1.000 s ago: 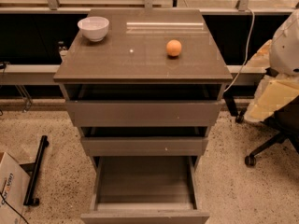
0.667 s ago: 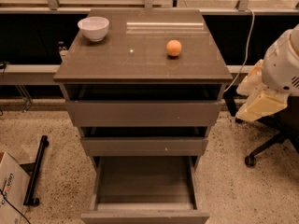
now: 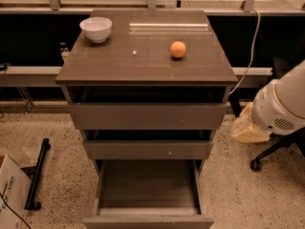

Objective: Close bottom drawer

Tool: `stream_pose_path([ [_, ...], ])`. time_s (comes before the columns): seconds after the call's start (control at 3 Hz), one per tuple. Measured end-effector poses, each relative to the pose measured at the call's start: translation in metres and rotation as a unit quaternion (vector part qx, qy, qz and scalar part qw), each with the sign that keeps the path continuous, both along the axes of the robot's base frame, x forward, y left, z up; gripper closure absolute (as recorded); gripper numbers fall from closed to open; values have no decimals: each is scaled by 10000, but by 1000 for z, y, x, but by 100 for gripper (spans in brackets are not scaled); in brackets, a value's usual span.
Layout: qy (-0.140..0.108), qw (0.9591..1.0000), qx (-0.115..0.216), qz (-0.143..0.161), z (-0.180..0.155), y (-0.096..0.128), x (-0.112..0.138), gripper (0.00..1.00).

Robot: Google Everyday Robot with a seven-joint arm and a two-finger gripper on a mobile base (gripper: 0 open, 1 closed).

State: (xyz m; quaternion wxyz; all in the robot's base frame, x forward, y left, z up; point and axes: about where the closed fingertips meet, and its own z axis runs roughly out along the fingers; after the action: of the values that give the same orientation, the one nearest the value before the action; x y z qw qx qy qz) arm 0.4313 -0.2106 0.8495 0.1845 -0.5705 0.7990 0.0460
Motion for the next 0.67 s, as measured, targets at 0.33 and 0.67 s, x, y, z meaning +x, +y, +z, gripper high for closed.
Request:
stream_pose_path([
  [0.33,110,9996,215,-122,-30,-4,3,100],
  [0.67,203,9991,309,-212,-60,-6,7,100],
])
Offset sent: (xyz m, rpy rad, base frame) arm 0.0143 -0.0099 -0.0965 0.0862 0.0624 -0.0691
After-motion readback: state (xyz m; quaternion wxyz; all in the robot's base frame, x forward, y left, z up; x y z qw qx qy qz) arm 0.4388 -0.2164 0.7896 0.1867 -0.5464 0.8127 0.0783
